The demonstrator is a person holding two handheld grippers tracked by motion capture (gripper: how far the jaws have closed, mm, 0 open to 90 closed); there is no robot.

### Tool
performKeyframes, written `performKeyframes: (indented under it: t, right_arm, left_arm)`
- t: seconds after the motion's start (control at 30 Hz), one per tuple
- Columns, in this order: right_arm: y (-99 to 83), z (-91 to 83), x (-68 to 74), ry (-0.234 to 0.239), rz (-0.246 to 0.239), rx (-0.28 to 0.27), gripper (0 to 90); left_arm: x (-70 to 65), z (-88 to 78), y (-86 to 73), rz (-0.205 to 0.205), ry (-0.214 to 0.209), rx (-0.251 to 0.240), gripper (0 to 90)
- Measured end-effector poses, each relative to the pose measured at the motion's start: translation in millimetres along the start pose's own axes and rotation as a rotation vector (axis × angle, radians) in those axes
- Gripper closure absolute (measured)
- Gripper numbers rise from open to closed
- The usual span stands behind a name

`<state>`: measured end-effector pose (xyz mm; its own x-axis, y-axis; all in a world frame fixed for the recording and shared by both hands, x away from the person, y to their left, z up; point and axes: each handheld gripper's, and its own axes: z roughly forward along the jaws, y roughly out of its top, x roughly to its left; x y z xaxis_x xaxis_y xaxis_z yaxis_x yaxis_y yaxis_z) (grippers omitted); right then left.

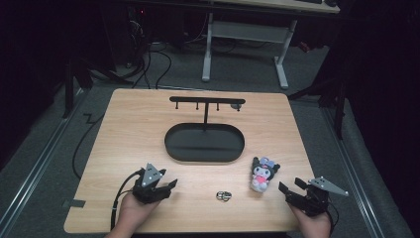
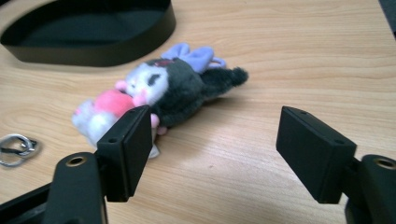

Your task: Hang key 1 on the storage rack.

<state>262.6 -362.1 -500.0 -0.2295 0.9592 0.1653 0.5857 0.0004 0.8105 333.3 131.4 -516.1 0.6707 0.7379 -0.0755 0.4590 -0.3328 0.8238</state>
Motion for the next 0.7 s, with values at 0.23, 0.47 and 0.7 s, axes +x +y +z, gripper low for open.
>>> performKeyframes:
  t: [0.23, 0.47, 0.7]
  right_arm:
    - [-5.2, 3.4, -0.7, -0.062, -0.008, 0.020, 32.1]
    - [-3.9, 5.6, 0.3, -0.059, -0.022, 0.024, 34.9]
    - [-4.0, 8.7, -1.3, -0.041, -0.032, 0.063, 67.4]
  left_arm:
    - [-1.4, 2.9, 0.6, 0.058, -0.003, 0.022, 45.5]
    - [0.8, 1.1, -1.4, 0.031, -0.007, 0.015, 45.7]
    - [1.4, 1.7, -3.0, 0.017, -0.020, 0.020, 44.0]
